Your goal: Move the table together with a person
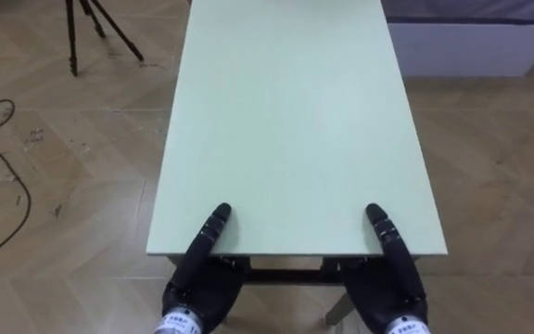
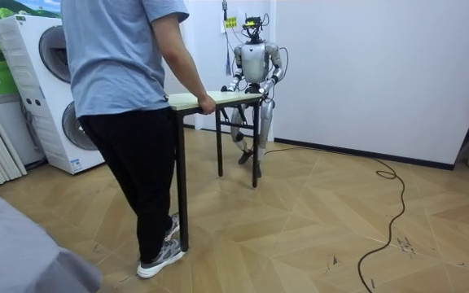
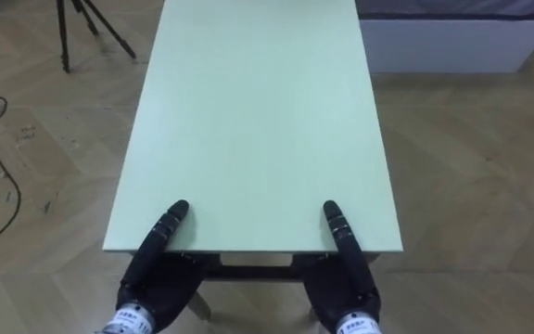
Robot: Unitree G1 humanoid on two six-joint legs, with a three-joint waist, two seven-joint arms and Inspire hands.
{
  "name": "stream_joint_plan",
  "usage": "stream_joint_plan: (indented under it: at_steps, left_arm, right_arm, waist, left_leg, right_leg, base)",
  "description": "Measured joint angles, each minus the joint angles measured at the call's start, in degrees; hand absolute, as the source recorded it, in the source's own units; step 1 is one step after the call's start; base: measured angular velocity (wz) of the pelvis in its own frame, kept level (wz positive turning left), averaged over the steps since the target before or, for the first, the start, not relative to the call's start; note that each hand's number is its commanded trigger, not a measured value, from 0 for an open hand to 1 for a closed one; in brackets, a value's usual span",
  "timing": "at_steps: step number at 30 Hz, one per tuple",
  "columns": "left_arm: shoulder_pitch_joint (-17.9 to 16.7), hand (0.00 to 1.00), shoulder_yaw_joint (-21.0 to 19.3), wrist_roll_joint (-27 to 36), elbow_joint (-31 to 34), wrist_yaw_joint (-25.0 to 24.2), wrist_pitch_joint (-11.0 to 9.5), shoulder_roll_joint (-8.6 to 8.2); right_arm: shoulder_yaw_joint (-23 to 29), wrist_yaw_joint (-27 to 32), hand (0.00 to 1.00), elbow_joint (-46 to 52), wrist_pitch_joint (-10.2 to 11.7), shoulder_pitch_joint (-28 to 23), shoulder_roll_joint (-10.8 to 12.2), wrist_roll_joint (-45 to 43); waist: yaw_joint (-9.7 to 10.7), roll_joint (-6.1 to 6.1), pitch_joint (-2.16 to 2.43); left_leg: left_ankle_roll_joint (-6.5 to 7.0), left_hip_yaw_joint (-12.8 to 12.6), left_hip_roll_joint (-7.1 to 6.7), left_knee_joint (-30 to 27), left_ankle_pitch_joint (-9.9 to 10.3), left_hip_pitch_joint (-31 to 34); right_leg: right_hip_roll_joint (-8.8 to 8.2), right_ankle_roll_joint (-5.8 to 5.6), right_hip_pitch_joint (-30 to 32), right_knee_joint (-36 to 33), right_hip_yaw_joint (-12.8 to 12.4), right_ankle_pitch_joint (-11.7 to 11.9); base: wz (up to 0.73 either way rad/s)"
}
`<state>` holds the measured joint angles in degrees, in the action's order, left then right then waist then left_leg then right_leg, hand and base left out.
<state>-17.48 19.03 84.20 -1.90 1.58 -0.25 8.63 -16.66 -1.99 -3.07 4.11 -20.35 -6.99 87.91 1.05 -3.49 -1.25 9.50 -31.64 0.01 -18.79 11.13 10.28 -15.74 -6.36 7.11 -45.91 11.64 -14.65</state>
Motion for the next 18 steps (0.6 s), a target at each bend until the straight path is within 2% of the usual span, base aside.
stream_joint_plan:
  at_steps: [2,4,6,7,8,9,11,15,16,17,18]
  left_arm:
    - [0.6,1.0,-0.6,-0.4,0.4,-0.1,0.0,0.07]
    - [1.3,1.0,-1.0,-0.5,0.6,0.0,0.0,0.09]
    - [2.0,1.0,-1.2,-0.6,0.6,0.2,-0.3,0.13]
    - [2.0,1.0,-1.4,-0.6,0.6,0.5,-0.3,0.09]
    - [2.0,1.0,-1.5,-0.9,0.6,0.7,-0.3,0.33]
    - [2.0,1.0,-1.6,-1.2,0.6,0.7,-0.3,0.35]
    - [1.8,1.0,-1.4,-1.3,0.6,0.8,-0.4,0.84]
    - [0.8,1.0,-0.7,-1.8,0.6,0.6,-0.7,1.41]
    - [0.4,1.0,-0.6,-2.1,0.6,0.6,-1.1,1.43]
    - [0.4,1.0,-0.7,-2.1,0.6,0.5,-1.1,1.39]
    - [0.3,1.0,-0.7,-1.9,0.6,0.5,-1.2,1.37]
  right_arm:
    - [-0.3,0.0,1.0,0.0,0.0,0.8,0.1,0.5]
    - [-0.6,0.0,1.0,0.0,0.1,1.7,0.5,1.3]
    - [-0.7,0.4,1.0,-0.1,0.2,2.8,0.5,1.3]
    - [-0.8,0.6,1.0,-0.7,0.2,3.2,0.5,1.3]
    - [-0.8,0.7,1.0,-1.1,0.1,3.3,0.8,1.4]
    - [-0.8,0.7,1.0,-1.2,0.1,3.3,1.0,1.4]
    - [-1.0,0.7,1.0,-2.0,0.0,3.3,1.2,1.7]
    - [-1.2,0.4,1.0,-3.6,-0.5,3.2,1.6,2.0]
    - [-1.3,0.4,1.0,-3.7,-0.4,3.1,1.5,2.0]
    - [-1.3,0.4,1.0,-3.7,-0.4,3.1,1.5,2.0]
    - [-1.3,0.4,1.0,-3.7,-0.4,3.1,1.5,2.0]
  waist:
    - [-1.7,-0.37,0.09]
    - [-2.7,-0.68,0.21]
    - [-2.9,-0.73,0.22]
    - [-3.0,-0.72,0.23]
    - [-3.1,-0.81,0.29]
    - [-3.2,-0.82,0.29]
    - [-3.7,-0.82,0.36]
    - [-4.3,-0.41,0.36]
    - [-4.5,0.21,0.48]
    - [-4.6,0.51,0.46]
    - [-5.0,1.03,0.35]
  left_leg:
    - [0.17,-1.7,0.86,0.0,-1.2,1.6]
    - [0.26,-2.7,1.77,-0.1,-2.3,3.2]
    - [0.27,-3.0,3.01,-0.4,-3.4,4.8]
    - [0.05,-3.0,4.02,-0.4,-4.2,5.2]
    - [-0.39,-3.0,5.29,-0.4,-4.7,5.5]
    - [-0.76,-2.7,5.89,-0.4,-5.0,5.7]
    - [-1.25,-2.1,8.08,-0.2,-7.0,6.5]
    - [-2.28,-0.4,9.81,0.7,-10.1,6.8]
    - [-2.76,0.8,10.36,0.7,-11.2,7.2]
    - [-3.15,1.4,10.43,0.9,-11.9,7.3]
    - [-4.8,3.9,10.19,2.2,-13.9,7.3]
  right_leg:
    - [1.19,-0.05,-2.8,9.1,0.5,-3.7]
    - [2.29,0.11,-3.7,14.8,1.1,-5.0]
    - [3.96,0.46,-4.1,19.1,1.0,-5.1]
    - [5.0,0.89,-4.1,20.3,1.1,-4.6]
    - [6.31,1.84,-4.0,21.5,1.4,-3.9]
    - [7.07,2.29,-3.7,22.2,1.5,-3.4]
    - [9.61,3.85,-3.9,24.9,2.7,-1.8]
    - [12.84,5.83,-3.8,26.6,3.0,0.1]
    - [14.02,6.93,-3.8,27.1,3.0,0.8]
    - [14.53,7.42,-3.8,27.3,3.2,1.1]
    - [15.2,8.26,-3.6,27.5,3.2,1.7]
  base:
    - [-0.37]
    - [-0.28]
    - [-0.18]
    - [-0.16]
    - [-0.13]
    - [-0.1]
    - [-0.04]
    - [-0.04]
    - [0.0]
    - [0.0]
    - [0.0]
